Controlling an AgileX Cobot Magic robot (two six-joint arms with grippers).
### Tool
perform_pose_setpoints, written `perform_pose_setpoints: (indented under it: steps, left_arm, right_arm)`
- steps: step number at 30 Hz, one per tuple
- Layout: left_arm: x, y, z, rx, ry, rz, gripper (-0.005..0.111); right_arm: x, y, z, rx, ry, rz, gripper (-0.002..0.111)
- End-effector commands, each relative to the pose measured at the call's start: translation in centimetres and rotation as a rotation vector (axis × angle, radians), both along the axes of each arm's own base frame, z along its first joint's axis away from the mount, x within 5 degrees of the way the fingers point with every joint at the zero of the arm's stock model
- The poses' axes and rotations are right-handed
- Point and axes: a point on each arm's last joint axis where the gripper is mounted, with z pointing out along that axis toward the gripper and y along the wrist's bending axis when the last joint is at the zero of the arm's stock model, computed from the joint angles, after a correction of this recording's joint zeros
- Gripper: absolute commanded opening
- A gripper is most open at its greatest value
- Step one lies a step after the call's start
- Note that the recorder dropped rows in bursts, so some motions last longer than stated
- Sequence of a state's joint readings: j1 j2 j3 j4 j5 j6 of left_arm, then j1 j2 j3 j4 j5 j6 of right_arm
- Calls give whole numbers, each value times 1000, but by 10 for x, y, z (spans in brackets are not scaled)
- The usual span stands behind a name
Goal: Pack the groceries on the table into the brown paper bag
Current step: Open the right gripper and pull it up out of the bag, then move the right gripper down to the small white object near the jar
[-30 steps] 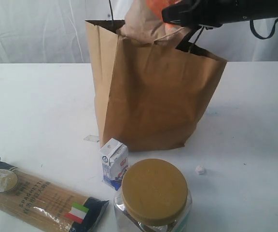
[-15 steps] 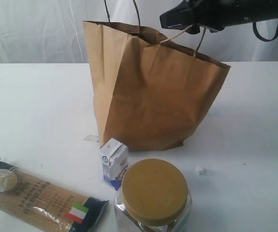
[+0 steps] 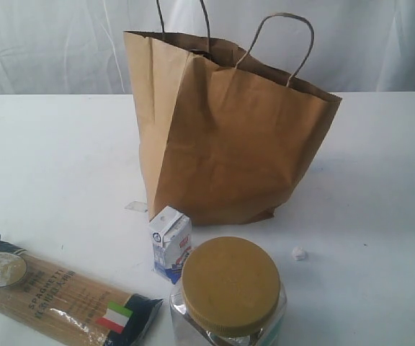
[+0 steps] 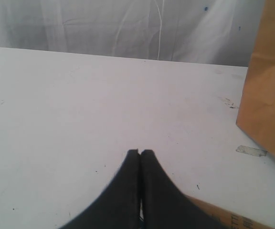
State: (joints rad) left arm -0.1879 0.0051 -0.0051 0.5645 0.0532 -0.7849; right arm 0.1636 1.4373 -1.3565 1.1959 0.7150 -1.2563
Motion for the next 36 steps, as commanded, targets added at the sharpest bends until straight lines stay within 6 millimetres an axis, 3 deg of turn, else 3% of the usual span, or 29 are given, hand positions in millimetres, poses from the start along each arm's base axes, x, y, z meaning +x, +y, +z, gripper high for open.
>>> perform_pose_setpoints:
  steps: [1, 5, 10, 14, 18, 23, 31, 36]
  left_arm:
    - [0, 0, -1, -7, -7, -4, 0]
    - [0, 0, -1, -7, -7, -4, 0]
    - [0, 0, -1, -7, -7, -4, 0]
    - [0, 0, -1, -7, -7, -4, 0]
    - [0, 0, -1, -7, -7, -4, 0]
    - [0, 0, -1, -7, -7, -4, 0]
    - [0, 0, -1, -7, -7, -4, 0]
    - [0, 0, -1, -7, -7, -4, 0]
  right_arm:
    - [-22, -7, 20, -38, -30, -38, 54]
    - [-40, -21, 25, -95, 64, -168, 46]
    - [-64, -42, 25, -180, 121, -352, 18]
    - [-86, -51, 17, -217, 125, -402, 0]
    - [-96, -54, -1, -215, 128, -421, 0]
    - [-91, -57, -25, -203, 102, -468, 0]
    - [-89, -58, -34, -185, 99, -485, 1]
    - [-96, -52, -41, -152, 236, -422, 19]
